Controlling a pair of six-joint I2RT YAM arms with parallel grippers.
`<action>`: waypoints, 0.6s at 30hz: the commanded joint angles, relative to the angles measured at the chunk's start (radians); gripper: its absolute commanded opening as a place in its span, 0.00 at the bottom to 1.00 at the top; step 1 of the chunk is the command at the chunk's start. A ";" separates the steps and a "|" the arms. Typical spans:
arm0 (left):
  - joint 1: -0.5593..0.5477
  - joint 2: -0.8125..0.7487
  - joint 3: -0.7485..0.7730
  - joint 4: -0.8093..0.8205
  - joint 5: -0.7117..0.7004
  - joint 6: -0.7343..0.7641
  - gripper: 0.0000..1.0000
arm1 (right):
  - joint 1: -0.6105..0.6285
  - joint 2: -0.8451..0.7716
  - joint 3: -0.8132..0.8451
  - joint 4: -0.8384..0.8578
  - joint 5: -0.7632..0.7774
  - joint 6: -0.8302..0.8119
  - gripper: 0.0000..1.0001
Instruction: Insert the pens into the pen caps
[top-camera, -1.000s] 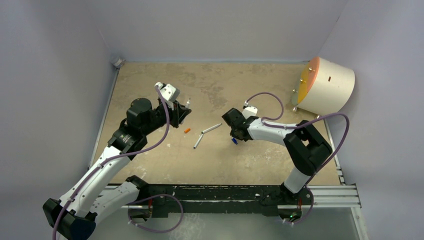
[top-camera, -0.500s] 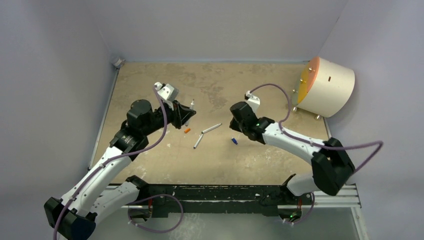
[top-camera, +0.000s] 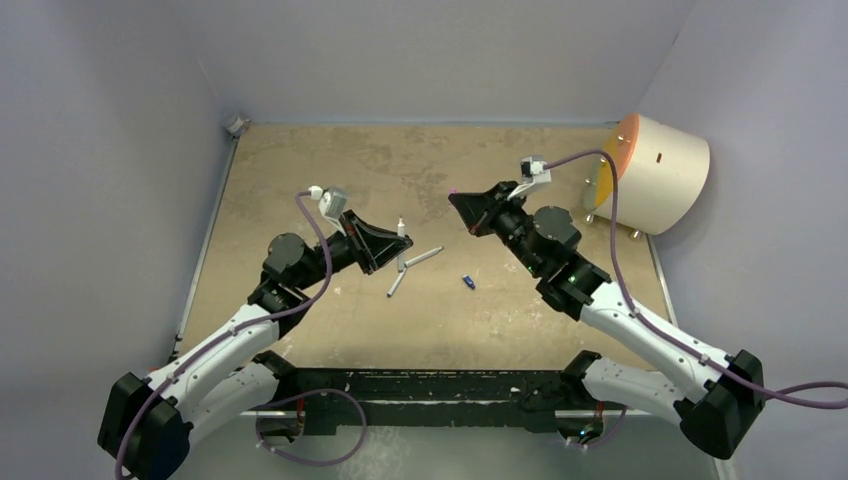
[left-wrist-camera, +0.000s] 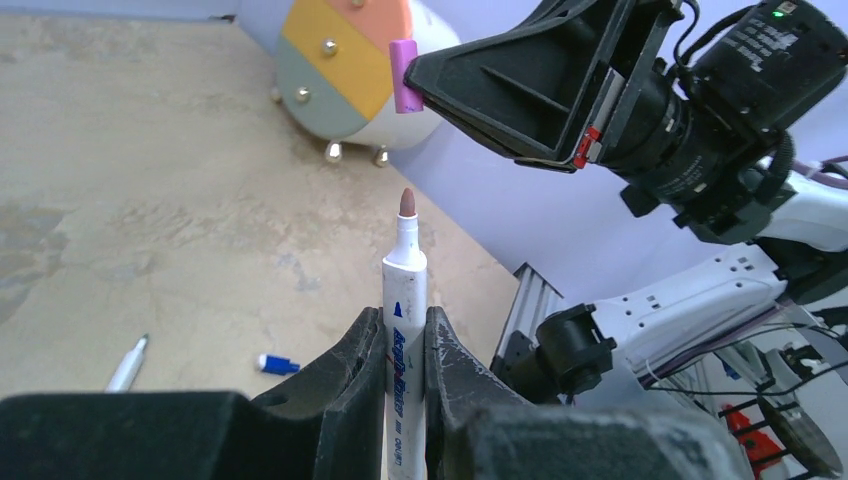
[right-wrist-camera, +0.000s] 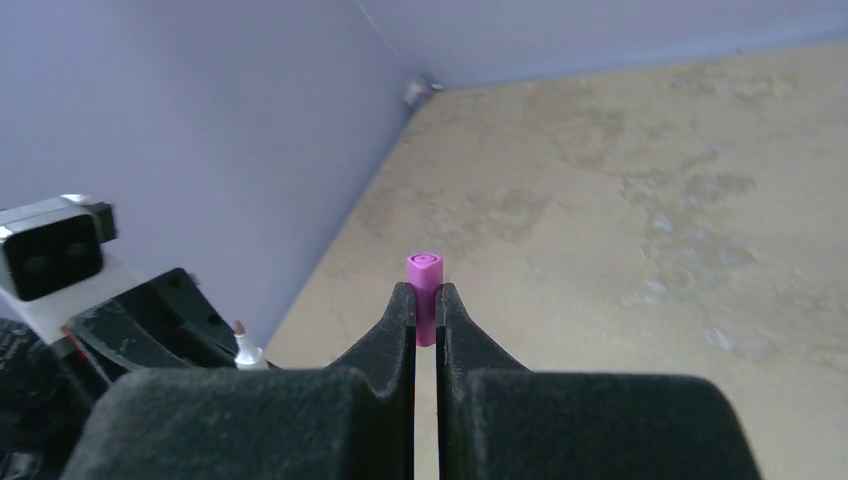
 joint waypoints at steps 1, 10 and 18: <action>-0.029 0.033 0.010 0.229 0.040 -0.067 0.00 | 0.004 -0.012 -0.022 0.241 -0.175 -0.107 0.00; -0.048 0.089 -0.014 0.379 0.080 -0.116 0.00 | 0.024 0.024 -0.015 0.412 -0.343 -0.085 0.00; -0.049 0.093 -0.019 0.369 0.065 -0.103 0.00 | 0.036 0.053 -0.033 0.485 -0.393 -0.055 0.00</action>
